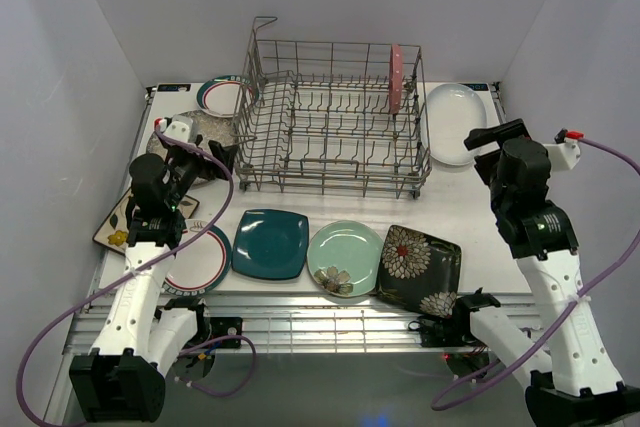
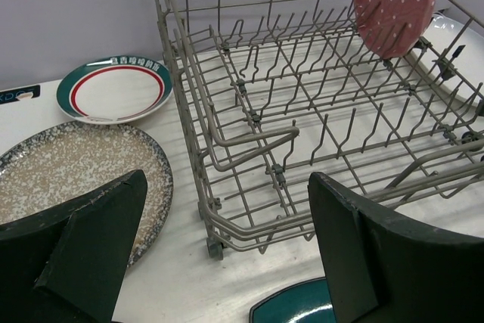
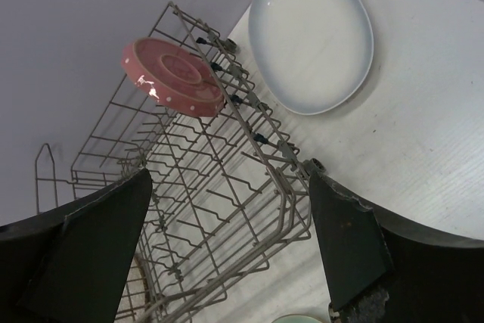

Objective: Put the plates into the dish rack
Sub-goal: Pick up the plate from the corner of the board.

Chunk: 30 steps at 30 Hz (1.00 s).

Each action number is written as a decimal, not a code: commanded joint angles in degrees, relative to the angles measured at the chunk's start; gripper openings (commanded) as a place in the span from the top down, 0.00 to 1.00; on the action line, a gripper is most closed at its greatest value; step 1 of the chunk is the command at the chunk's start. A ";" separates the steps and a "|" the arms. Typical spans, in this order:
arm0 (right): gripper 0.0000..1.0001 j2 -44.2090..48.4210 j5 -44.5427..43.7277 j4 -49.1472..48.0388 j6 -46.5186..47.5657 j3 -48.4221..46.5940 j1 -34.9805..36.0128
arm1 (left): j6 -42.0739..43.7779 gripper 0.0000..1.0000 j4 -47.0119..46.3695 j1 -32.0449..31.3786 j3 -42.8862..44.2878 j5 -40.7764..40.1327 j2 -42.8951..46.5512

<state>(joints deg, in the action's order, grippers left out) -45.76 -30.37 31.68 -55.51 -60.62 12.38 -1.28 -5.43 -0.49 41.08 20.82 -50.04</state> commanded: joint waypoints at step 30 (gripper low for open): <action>0.10 -30.17 7.96 -18.67 -12.18 3.32 -10.61 | 0.84 0.02 0.77 0.32 -1.53 1.33 1.88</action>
<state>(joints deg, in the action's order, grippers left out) -76.20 -19.86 16.95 -66.28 -53.80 3.49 -0.64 -5.37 -0.49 38.37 20.75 -48.58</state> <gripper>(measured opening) 0.898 0.979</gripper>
